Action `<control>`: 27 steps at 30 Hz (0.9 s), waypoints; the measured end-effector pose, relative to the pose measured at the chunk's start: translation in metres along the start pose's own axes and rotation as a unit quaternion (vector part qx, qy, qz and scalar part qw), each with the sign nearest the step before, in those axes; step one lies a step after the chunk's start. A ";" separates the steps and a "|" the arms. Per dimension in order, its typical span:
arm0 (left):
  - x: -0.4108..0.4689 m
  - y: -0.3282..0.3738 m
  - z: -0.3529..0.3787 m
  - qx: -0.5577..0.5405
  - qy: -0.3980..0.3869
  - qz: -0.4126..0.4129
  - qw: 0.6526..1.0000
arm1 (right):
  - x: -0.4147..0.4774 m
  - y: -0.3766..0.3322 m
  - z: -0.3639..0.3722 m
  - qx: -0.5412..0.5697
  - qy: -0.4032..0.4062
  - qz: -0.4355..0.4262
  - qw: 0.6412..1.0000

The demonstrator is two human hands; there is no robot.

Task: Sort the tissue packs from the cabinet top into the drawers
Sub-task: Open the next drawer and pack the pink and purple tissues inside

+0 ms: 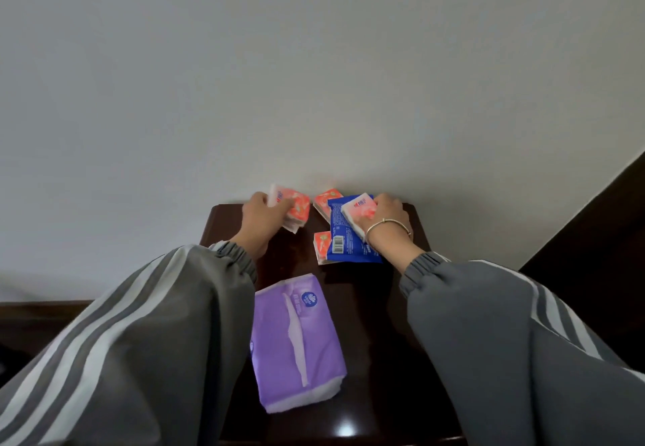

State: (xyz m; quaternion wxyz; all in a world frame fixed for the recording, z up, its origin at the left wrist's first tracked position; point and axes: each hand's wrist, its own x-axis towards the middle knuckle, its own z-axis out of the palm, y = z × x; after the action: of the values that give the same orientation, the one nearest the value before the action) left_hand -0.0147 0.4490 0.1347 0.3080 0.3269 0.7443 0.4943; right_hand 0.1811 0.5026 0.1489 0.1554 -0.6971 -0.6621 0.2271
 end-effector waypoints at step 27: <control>-0.367 -0.167 -0.194 -0.237 -0.063 -0.221 0.944 | -0.391 0.156 0.030 0.324 -0.285 0.180 0.884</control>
State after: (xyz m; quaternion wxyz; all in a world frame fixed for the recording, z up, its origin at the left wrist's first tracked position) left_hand 0.0220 0.0051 0.0904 0.5244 0.1019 0.6382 0.5543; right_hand 0.2904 0.0996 0.0867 0.1332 -0.6200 -0.4310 0.6419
